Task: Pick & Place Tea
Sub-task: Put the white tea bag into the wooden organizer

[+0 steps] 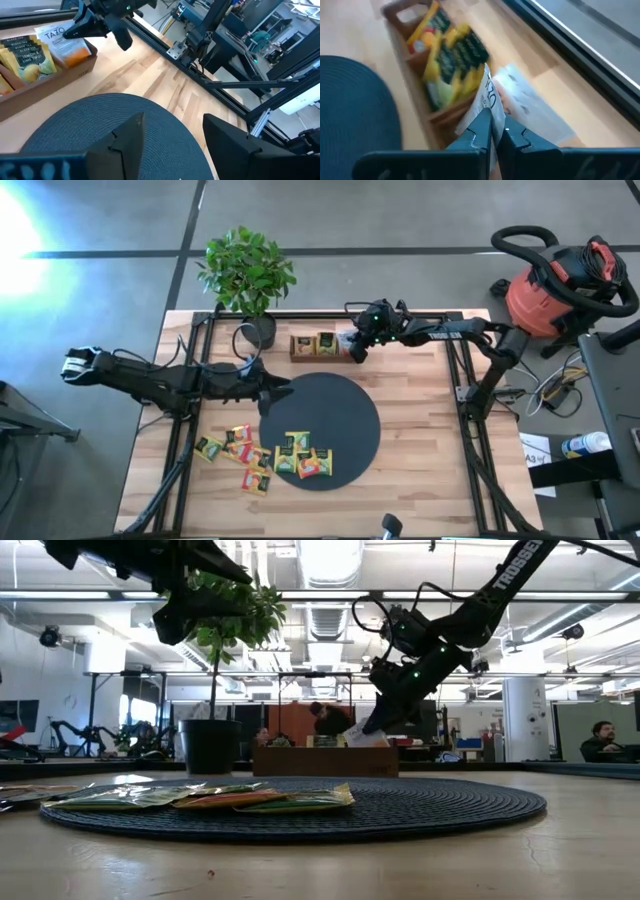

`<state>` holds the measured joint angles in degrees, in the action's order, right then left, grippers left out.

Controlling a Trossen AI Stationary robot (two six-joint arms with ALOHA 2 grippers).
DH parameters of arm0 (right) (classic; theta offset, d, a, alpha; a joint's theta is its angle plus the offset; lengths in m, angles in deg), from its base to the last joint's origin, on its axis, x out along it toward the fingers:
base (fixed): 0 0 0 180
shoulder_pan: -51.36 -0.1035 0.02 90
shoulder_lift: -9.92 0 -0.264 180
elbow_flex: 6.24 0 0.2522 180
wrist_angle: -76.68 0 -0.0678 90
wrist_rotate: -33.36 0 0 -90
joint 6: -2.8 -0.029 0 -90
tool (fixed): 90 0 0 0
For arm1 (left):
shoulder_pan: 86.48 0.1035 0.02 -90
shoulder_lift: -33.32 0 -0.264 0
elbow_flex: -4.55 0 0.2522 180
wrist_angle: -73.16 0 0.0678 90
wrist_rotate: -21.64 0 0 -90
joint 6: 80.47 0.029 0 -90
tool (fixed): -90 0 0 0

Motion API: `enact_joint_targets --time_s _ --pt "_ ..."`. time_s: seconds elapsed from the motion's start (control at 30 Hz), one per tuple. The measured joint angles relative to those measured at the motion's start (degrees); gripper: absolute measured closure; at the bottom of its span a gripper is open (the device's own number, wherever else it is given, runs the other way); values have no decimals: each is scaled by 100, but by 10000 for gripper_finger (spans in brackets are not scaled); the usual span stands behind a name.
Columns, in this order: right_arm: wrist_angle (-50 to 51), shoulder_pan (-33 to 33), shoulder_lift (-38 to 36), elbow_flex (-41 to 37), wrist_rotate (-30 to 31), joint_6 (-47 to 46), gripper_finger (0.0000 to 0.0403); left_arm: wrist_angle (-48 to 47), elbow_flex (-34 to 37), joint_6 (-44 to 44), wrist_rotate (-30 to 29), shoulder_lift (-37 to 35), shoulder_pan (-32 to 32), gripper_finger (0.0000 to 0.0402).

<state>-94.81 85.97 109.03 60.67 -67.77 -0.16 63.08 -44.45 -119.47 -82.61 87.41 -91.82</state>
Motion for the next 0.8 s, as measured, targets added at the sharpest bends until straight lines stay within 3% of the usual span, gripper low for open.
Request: enact_joint_targets --time_s 0.17,0.6,0.8 --pt "-327 -11 41 -12 -330 24 394 15 0 -52 -1 0 0 226" --pt "131 9 50 -120 -241 313 388 14 -2 -202 0 7 0 226" --pt "-388 4 -29 -133 -239 308 392 13 -4 -228 0 21 0 226"
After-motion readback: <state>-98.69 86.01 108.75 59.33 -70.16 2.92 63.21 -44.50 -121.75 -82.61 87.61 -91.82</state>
